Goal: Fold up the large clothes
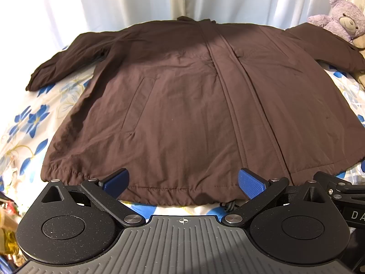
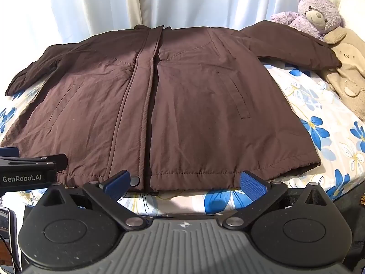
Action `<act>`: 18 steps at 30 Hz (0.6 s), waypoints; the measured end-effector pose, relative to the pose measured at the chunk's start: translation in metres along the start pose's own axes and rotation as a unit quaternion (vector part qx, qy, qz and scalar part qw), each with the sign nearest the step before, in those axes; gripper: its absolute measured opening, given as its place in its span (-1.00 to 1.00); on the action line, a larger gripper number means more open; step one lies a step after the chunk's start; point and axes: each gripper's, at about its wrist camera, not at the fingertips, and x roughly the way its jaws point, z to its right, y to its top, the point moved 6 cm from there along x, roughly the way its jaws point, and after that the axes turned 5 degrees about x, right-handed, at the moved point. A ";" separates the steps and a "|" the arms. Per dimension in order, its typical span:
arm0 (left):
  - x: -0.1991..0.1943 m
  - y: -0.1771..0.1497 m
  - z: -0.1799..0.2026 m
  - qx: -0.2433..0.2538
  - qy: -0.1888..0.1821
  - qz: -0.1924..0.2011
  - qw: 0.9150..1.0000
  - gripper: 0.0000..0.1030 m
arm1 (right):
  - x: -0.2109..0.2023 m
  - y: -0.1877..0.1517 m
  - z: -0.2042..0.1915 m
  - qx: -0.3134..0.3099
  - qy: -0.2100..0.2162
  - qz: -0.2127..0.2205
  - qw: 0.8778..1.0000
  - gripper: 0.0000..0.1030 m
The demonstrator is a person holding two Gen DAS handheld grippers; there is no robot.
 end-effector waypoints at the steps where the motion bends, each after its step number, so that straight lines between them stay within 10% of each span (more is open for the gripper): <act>1: 0.000 0.000 0.000 0.000 0.000 0.000 1.000 1.00 | 0.000 0.000 0.000 0.000 0.000 0.000 1.000 0.99; 18: 0.000 -0.001 -0.001 0.000 0.000 -0.003 1.000 1.00 | 0.001 -0.003 0.000 0.000 0.000 -0.004 1.000 0.99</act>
